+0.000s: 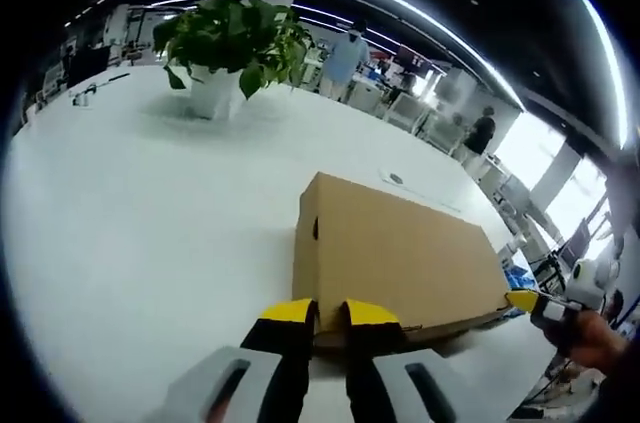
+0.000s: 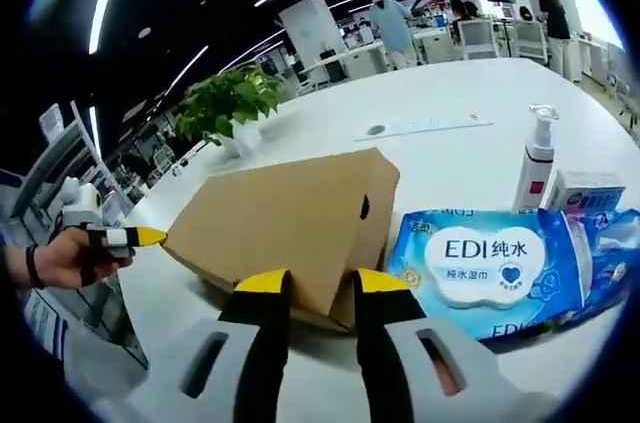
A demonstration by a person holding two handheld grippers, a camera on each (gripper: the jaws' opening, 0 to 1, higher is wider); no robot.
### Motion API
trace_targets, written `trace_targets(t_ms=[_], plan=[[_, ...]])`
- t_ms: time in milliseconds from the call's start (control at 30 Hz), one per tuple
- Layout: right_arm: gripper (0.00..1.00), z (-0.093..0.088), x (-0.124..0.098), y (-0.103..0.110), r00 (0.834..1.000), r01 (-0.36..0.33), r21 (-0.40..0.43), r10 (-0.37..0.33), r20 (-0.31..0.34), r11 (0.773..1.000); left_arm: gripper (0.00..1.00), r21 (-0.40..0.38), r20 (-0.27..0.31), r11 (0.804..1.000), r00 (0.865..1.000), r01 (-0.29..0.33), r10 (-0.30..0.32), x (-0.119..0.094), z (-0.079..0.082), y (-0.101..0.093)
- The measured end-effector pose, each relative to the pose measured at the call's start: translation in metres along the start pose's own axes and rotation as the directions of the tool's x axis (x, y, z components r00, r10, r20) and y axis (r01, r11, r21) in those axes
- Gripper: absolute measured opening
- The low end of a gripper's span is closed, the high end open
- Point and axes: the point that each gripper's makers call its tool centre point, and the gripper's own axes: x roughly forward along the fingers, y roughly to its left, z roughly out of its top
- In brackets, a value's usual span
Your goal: Operate the shoe box by opening the lid, removing the specified soft item, and placing it in the target area until the item is outside and the box remains undamaged.
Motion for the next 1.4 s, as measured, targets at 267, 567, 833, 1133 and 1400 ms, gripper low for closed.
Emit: trace_targets(t_ms=[267, 567, 833, 1133, 1400], plan=[[0.29, -0.01, -0.044, -0.018, 0.998, 0.024, 0.0, -0.024, 0.051, 1.0, 0.23, 0.028, 0.029, 0.999, 0.999, 0.04, -0.041, -0.017, -0.014, -0.011], [0.31, -0.031, -0.091, -0.043, 0.991, 0.089, 0.06, -0.094, 0.092, 0.994, 0.26, 0.06, 0.063, 0.998, 0.997, 0.034, -0.038, -0.047, -0.024, -0.013], [0.33, -0.043, -0.111, -0.044, 0.985, 0.119, 0.063, -0.126, 0.121, 0.991, 0.3, 0.147, 0.033, 0.987, 0.997, 0.067, -0.073, -0.06, -0.042, -0.032], [0.36, -0.049, -0.115, -0.03, 0.986, 0.105, 0.043, -0.11, 0.126, 0.994, 0.33, 0.189, 0.006, 0.979, 0.997, 0.08, -0.083, -0.063, -0.054, -0.035], [0.42, -0.056, -0.115, -0.015, 0.99, 0.087, -0.014, -0.084, 0.116, 0.996, 0.36, 0.198, 0.007, 0.976, 0.995, 0.096, -0.099, -0.063, -0.05, -0.038]])
